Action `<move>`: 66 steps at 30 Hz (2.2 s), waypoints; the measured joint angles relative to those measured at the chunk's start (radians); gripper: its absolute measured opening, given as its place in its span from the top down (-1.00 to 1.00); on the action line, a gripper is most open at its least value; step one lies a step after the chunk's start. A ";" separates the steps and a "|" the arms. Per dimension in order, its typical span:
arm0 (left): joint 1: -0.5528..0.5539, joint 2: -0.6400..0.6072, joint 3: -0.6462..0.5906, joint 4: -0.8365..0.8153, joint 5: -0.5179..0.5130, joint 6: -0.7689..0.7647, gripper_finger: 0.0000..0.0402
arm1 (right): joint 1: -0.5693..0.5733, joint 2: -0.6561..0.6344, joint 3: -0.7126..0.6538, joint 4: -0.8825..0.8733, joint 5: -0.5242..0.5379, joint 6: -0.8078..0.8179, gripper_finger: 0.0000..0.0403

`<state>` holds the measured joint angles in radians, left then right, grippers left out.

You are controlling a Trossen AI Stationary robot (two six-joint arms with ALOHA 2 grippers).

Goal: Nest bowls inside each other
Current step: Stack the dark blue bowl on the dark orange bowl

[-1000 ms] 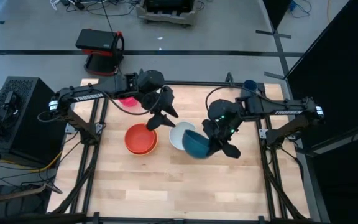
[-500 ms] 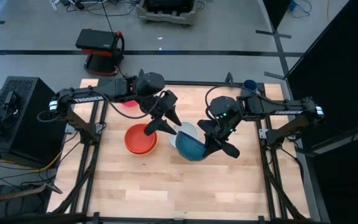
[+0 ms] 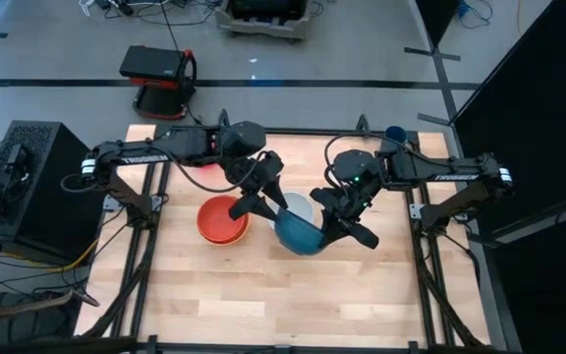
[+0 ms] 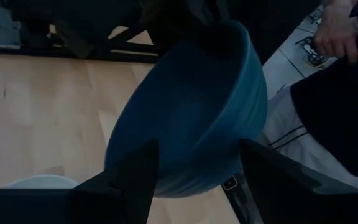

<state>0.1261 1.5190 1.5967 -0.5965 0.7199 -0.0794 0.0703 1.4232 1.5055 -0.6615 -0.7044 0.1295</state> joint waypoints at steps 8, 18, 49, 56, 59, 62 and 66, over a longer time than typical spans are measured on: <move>-0.015 0.015 0.000 0.028 0.037 -0.019 0.19 | -0.015 0.000 0.000 0.012 -0.010 -0.001 1.00; -0.024 0.025 0.000 0.066 0.140 -0.027 0.87 | -0.027 0.000 0.000 0.020 -0.016 -0.010 1.00; 0.000 0.030 0.002 -0.112 -0.045 0.005 0.99 | -0.141 0.000 0.000 0.285 0.174 0.101 -0.01; 0.016 0.013 -0.004 -0.328 -0.236 0.040 0.99 | -0.161 -0.003 0.000 0.268 0.158 0.101 -0.08; 0.020 -0.007 -0.007 -0.382 -0.309 0.026 0.99 | -0.166 -0.004 0.000 0.264 0.157 0.096 -0.06; 0.024 -0.027 -0.011 -0.437 -0.382 0.013 1.00 | -0.170 -0.004 0.000 0.260 0.156 0.092 -0.05; 0.030 -0.053 -0.015 -0.510 -0.479 -0.005 1.00 | -0.175 -0.004 0.000 0.254 0.155 0.085 -0.03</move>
<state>0.1560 1.4656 1.5814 -1.1060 0.2407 -0.0844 -0.1052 1.4190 1.5055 -0.4071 -0.5498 0.2149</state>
